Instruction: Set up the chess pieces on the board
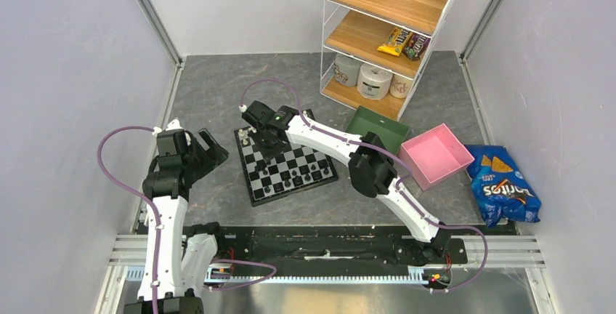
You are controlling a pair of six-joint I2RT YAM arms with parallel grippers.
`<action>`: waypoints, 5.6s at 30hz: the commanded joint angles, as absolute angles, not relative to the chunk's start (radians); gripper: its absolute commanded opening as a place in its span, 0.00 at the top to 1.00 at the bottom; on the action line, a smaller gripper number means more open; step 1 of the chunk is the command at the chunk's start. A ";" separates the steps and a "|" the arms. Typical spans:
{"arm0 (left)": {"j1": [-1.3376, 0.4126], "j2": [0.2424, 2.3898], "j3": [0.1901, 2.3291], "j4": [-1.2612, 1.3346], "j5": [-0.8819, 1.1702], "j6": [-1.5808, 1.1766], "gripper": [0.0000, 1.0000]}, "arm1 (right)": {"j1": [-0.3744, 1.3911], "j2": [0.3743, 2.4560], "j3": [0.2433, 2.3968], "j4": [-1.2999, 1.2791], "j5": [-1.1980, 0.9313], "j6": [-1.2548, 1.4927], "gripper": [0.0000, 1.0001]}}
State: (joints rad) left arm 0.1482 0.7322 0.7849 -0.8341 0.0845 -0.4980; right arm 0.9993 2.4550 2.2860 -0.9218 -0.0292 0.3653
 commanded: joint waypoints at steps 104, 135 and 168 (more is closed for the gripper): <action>0.146 0.724 0.787 -0.798 0.095 -0.518 0.09 | 1.055 2.355 2.234 -0.896 -0.044 0.335 0.58; 0.148 0.730 0.788 -0.798 0.096 -0.517 0.09 | 1.055 2.419 2.257 -0.902 -0.061 0.330 0.78; 0.146 0.730 0.787 -0.799 0.097 -0.516 0.09 | 1.083 2.303 2.087 -0.854 -0.118 0.361 0.84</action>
